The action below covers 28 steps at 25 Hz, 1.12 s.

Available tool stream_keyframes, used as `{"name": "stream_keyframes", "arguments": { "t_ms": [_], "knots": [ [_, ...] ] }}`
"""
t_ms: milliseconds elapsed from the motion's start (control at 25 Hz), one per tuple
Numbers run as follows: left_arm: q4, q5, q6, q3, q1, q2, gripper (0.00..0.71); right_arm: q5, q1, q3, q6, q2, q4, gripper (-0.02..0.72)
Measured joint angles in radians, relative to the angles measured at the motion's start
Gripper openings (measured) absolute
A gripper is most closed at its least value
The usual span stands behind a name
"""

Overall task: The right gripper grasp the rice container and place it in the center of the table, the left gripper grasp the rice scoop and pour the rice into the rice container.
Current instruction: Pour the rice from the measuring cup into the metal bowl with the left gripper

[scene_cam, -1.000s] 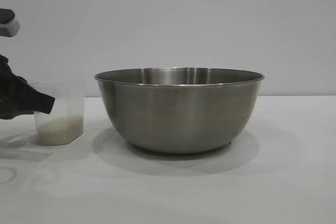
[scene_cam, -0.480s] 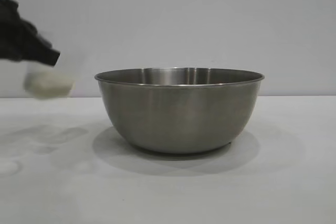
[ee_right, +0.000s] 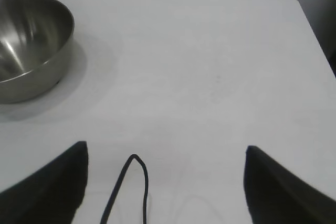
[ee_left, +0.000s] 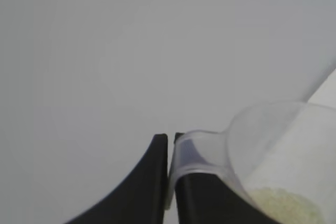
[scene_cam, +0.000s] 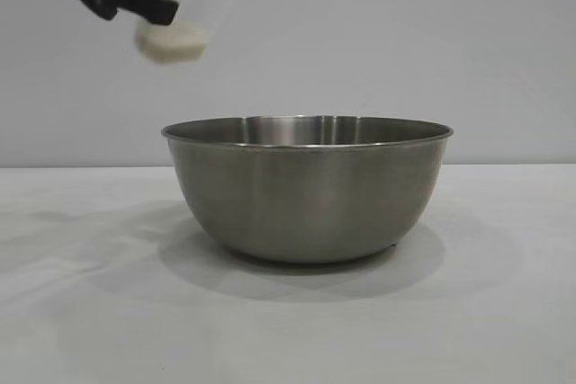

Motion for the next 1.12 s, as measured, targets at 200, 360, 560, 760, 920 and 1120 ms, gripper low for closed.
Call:
{"name": "stream_keyframes", "arguments": {
  "t_ms": [200, 360, 560, 760, 920, 1120],
  "knots": [
    [0.177, 0.0, 0.04, -0.067, 0.0, 0.0, 0.0, 0.0, 0.0, 0.0, 0.0, 0.0, 0.0, 0.522],
    [0.282, 0.0, 0.074, -0.088, 0.0, 0.0, 0.0, 0.0, 0.0, 0.0, 0.0, 0.0, 0.0, 0.522],
    [0.359, 0.021, 0.188, -0.105, -0.03, 0.008, 0.0, 0.0, 0.0, 0.0, 0.0, 0.0, 0.0, 0.522],
    [0.402, 0.065, 0.403, -0.105, -0.077, 0.045, 0.0, 0.0, 0.0, 0.0, 0.0, 0.0, 0.0, 0.522],
    [0.414, 0.088, 0.584, -0.105, -0.104, 0.078, 0.0, 0.0, 0.0, 0.0, 0.0, 0.0, 0.0, 0.522],
    [0.439, 0.111, 0.754, -0.105, -0.11, 0.097, 0.0, 0.0, 0.0, 0.0, 0.0, 0.0, 0.0, 0.522]
  ]
}}
